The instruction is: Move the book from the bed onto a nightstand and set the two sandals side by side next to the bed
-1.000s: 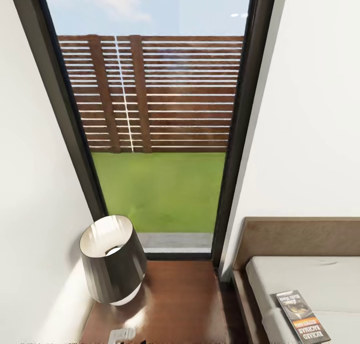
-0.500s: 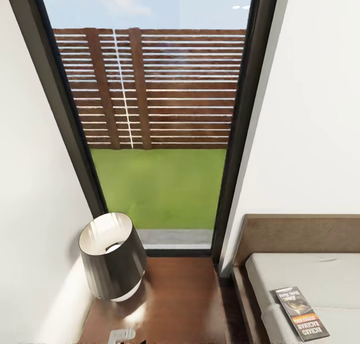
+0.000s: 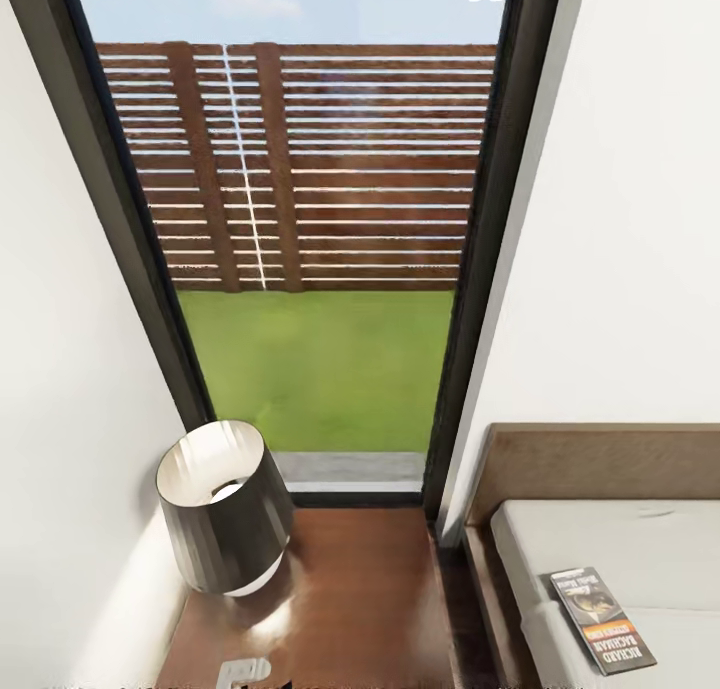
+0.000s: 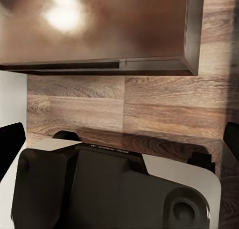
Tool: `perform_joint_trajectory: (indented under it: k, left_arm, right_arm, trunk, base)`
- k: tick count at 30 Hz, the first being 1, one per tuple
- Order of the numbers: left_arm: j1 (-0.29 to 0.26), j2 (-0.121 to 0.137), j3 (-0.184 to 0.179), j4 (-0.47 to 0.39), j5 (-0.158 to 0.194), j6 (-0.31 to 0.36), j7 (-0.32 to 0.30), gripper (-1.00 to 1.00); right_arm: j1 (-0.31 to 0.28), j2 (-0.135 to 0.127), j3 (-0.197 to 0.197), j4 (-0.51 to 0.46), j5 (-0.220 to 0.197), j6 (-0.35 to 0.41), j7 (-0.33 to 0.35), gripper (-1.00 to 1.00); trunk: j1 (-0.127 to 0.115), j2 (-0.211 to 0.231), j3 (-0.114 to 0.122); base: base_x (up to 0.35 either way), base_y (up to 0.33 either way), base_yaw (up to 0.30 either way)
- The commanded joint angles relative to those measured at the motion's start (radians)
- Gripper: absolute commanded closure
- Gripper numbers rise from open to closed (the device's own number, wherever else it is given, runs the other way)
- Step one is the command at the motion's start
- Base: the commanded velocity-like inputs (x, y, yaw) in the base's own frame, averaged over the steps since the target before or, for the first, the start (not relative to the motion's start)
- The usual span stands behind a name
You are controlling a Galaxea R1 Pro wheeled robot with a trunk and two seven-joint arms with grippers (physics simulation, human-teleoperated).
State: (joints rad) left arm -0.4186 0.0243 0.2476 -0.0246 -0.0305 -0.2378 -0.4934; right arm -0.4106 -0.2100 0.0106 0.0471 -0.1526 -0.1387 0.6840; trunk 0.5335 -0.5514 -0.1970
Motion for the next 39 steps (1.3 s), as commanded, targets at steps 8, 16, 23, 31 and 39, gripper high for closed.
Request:
perform_joint_trajectory:
  k: [8,16,23,31,39]
  left_arm:
    - [-0.001,0.000,0.006,0.002,-0.003,-0.003,-0.004,-1.00]
    - [-0.001,0.000,0.006,0.001,-0.003,-0.003,-0.007,-1.00]
    - [-0.002,-0.013,0.001,-0.008,-0.002,-0.004,-0.116,-1.00]
    - [-0.008,-0.043,0.002,-0.322,0.003,0.221,-0.382,-1.00]
    - [-0.007,-0.030,0.009,-0.438,0.008,0.341,-0.585,-1.00]
  right_arm:
    - [-0.002,0.000,0.002,0.005,-0.007,-0.006,0.005,-1.00]
    - [-0.002,0.000,0.002,0.005,-0.007,-0.006,0.005,-1.00]
    - [-0.002,0.000,0.002,0.005,-0.007,-0.006,0.005,-1.00]
    - [-0.002,0.000,0.002,0.005,-0.007,-0.006,0.005,-1.00]
    - [-0.002,0.000,0.002,0.004,-0.007,-0.006,0.005,-1.00]
  trunk:
    - [0.000,-0.002,-0.014]
    - [0.000,-0.002,-0.027]
    - [0.000,-0.002,-0.038]
    - [0.000,-0.002,-0.051]
    - [0.000,-0.002,-0.063]
  base:
    - [0.000,0.000,0.000]
    - [0.000,0.000,0.000]
    - [0.000,0.000,0.000]
    - [0.000,0.000,0.000]
    - [0.000,0.000,0.000]
